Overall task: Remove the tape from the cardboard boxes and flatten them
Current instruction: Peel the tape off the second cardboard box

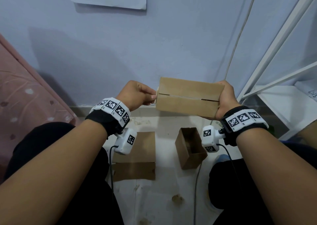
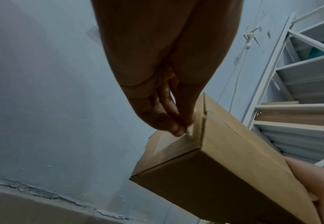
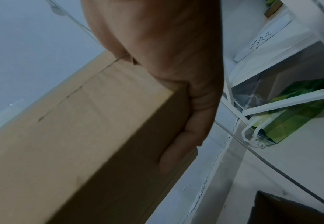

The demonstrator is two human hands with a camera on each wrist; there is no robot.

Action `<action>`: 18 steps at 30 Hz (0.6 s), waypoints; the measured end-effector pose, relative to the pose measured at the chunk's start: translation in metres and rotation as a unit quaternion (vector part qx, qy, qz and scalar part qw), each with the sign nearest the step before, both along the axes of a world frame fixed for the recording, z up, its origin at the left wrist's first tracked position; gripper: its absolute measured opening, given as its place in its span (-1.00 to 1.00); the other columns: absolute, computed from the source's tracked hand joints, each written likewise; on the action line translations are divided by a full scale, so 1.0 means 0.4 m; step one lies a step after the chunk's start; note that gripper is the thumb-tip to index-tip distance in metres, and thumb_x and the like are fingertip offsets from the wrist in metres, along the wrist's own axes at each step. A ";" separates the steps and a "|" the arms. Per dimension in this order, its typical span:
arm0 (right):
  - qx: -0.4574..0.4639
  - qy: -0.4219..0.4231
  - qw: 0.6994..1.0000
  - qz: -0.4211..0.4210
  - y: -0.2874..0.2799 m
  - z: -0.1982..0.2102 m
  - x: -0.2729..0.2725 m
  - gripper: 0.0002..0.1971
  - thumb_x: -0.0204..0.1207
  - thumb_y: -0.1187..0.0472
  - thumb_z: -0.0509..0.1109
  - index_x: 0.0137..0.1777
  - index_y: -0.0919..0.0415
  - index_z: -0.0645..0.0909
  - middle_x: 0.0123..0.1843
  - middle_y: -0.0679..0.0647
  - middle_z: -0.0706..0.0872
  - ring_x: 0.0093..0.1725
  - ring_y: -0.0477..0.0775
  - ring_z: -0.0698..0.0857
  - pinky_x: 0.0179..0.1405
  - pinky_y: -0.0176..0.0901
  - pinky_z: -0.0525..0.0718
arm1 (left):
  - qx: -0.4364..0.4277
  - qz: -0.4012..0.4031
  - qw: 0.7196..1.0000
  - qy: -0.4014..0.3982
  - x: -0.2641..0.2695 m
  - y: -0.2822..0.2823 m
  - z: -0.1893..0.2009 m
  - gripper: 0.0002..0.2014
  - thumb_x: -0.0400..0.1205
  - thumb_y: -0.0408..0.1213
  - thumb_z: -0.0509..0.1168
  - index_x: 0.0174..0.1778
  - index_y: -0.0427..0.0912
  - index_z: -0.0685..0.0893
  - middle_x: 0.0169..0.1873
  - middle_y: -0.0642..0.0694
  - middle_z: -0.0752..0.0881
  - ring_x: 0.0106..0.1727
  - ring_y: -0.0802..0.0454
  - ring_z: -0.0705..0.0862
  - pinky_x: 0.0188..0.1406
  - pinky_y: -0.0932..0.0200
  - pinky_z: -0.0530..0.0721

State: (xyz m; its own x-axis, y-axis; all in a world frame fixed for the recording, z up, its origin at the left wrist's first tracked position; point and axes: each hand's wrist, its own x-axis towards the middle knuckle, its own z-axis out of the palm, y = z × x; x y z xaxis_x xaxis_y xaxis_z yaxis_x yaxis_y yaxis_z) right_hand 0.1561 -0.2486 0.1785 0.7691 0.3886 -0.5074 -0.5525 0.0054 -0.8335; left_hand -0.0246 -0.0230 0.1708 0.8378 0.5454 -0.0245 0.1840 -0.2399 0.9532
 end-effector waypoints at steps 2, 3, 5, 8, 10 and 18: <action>-0.004 -0.009 1.000 0.000 0.004 -0.003 -0.003 -0.77 0.40 -0.10 0.23 -0.37 -0.01 0.39 -0.33 -0.05 0.50 -0.34 0.14 0.55 -0.14 -0.02 0.63 | 0.045 0.000 0.997 0.059 0.006 0.001 -0.004 -0.72 0.59 -0.61 0.39 0.01 -0.17 0.88 -0.06 -0.10 0.89 0.01 -0.01 0.82 0.15 0.07 0.78; -0.013 -0.017 1.000 -0.003 0.007 -0.004 -0.004 -0.75 0.43 -0.12 0.22 -0.36 -0.01 0.40 -0.35 -0.04 0.52 -0.36 0.13 0.57 -0.16 -0.03 0.65 | 0.048 -0.003 0.995 0.086 0.007 0.000 -0.004 -0.70 0.60 -0.60 0.34 0.05 -0.18 0.88 0.05 -0.07 0.87 0.10 0.02 0.80 0.21 0.06 0.77; -0.034 -0.030 0.999 -0.012 0.009 -0.004 -0.009 -0.74 0.43 -0.17 0.25 -0.32 -0.01 0.45 -0.37 -0.03 0.56 -0.36 0.15 0.61 -0.18 0.06 0.71 | -0.003 -0.020 0.994 0.111 0.010 -0.011 -0.002 -0.76 0.65 -0.54 0.29 0.10 -0.30 0.83 0.22 -0.07 0.79 0.25 0.02 0.73 0.29 -0.02 0.76; -0.057 -0.049 0.997 -0.027 0.007 -0.007 -0.011 -0.72 0.26 -0.21 0.33 -0.23 -0.03 0.50 -0.28 -0.01 0.59 -0.28 0.18 0.64 -0.13 0.22 0.73 | -0.089 -0.075 0.986 0.121 0.010 -0.036 0.004 -0.86 0.71 -0.32 0.28 0.14 -0.22 0.68 0.18 -0.15 0.65 0.27 -0.06 0.60 0.43 -0.14 0.65; -0.060 -0.066 0.995 -0.031 0.005 -0.013 -0.006 -0.68 0.17 -0.22 0.36 -0.20 -0.03 0.52 -0.23 0.00 0.60 -0.26 0.18 0.65 -0.14 0.22 0.73 | -0.186 -0.099 0.970 0.122 0.007 -0.049 0.003 -0.73 0.78 -0.08 0.20 0.29 -0.14 0.63 0.18 -0.12 0.61 0.40 -0.07 0.50 0.52 -0.16 0.49; -0.037 -0.095 0.995 -0.001 0.024 -0.007 -0.037 -0.73 0.24 -0.19 0.33 -0.28 -0.01 0.56 -0.31 0.02 0.61 -0.33 0.17 0.64 -0.26 0.04 0.72 | -0.315 -0.109 0.939 0.080 0.008 -0.071 -0.004 -0.07 0.66 0.49 -0.36 0.56 -0.06 0.58 0.39 -0.07 0.73 0.27 0.05 0.70 0.10 0.19 0.69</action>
State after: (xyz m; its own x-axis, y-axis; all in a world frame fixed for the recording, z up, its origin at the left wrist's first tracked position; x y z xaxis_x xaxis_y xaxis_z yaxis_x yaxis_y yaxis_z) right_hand 0.1413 -0.2391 0.1757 0.8545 0.3540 -0.3802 -0.3853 -0.0590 -0.9209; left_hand -0.0214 -0.0515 0.1691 0.8859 0.1965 -0.4203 0.3494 0.3136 0.8830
